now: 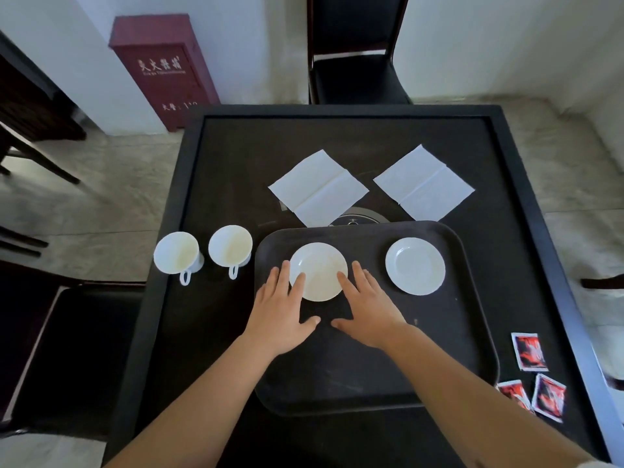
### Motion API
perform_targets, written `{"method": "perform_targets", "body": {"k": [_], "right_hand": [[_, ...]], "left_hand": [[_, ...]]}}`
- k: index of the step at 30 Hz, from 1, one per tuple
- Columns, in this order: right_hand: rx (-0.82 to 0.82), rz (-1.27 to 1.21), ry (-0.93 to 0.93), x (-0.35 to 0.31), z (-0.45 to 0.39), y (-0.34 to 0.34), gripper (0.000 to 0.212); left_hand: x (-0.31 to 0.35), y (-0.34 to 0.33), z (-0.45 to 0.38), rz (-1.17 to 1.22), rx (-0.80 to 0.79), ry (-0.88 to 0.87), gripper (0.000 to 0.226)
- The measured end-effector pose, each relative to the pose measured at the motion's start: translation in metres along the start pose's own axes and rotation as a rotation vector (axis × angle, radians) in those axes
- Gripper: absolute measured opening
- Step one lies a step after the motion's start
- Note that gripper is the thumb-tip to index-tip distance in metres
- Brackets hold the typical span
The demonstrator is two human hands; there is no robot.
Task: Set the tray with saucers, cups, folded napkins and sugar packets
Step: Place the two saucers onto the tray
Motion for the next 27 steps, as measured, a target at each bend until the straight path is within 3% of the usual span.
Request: {"method": "perform_targets", "body": {"k": [14,27], "right_hand": [[0.039,0.107,-0.056,0.001,0.1,-0.029,0.109],[0.033,0.099,0.028,-0.02,0.14,-0.029,0.105]], "left_hand": [[0.031,0.012,0.115,-0.047,-0.011,0.0,0.091],[0.044,0.017,0.154,-0.041,0.032,0.061,0.092]]}}
Point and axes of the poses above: each hand's wrist, its own z-axis away from the middle knuckle, its own y-axis out of the back of the hand, x = y × z, the point moved 8 cm from there along -z, towards the middle knuckle, and after that the axes turned 3 degrees about -x, right-handed, at the moved point
